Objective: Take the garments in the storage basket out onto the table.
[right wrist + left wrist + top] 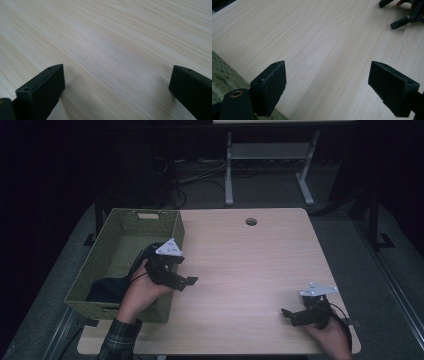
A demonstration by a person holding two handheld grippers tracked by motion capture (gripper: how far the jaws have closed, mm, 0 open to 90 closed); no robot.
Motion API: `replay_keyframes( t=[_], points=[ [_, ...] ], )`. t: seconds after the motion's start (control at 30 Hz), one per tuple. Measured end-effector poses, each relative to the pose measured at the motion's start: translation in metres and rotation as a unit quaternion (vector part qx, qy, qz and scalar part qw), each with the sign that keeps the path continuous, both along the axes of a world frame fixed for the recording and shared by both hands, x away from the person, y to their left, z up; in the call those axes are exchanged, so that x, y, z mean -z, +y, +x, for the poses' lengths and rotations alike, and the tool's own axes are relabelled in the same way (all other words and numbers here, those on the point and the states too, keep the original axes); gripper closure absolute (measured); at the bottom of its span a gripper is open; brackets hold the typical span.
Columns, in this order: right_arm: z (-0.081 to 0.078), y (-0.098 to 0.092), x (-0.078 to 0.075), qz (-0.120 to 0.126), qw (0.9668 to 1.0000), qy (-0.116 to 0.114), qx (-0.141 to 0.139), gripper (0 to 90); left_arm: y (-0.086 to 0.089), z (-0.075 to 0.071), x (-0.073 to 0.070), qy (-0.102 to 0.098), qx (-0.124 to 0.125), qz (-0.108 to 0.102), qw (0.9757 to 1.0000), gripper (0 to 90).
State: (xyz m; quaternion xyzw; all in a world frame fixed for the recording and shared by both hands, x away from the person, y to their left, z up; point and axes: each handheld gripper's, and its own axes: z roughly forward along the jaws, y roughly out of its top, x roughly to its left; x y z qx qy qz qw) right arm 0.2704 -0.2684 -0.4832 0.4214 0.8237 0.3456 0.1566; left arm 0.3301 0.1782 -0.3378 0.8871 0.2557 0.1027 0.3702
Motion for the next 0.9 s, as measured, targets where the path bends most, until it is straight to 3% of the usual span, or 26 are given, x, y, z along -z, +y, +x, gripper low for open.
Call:
replay_keyframes(
  t=[0.6,0.9],
  points=[
    [0.000,0.000,0.000,0.000,1.0000,0.000,0.000,0.0,0.039,-0.002,-0.011,-0.008,-0.046,0.002,0.9989,14.6],
    [0.000,0.000,0.000,0.000,1.0000,0.000,0.000,0.0,0.061,-0.003,-0.017,-0.014,-0.073,0.000,0.9972,14.6]
  ],
)
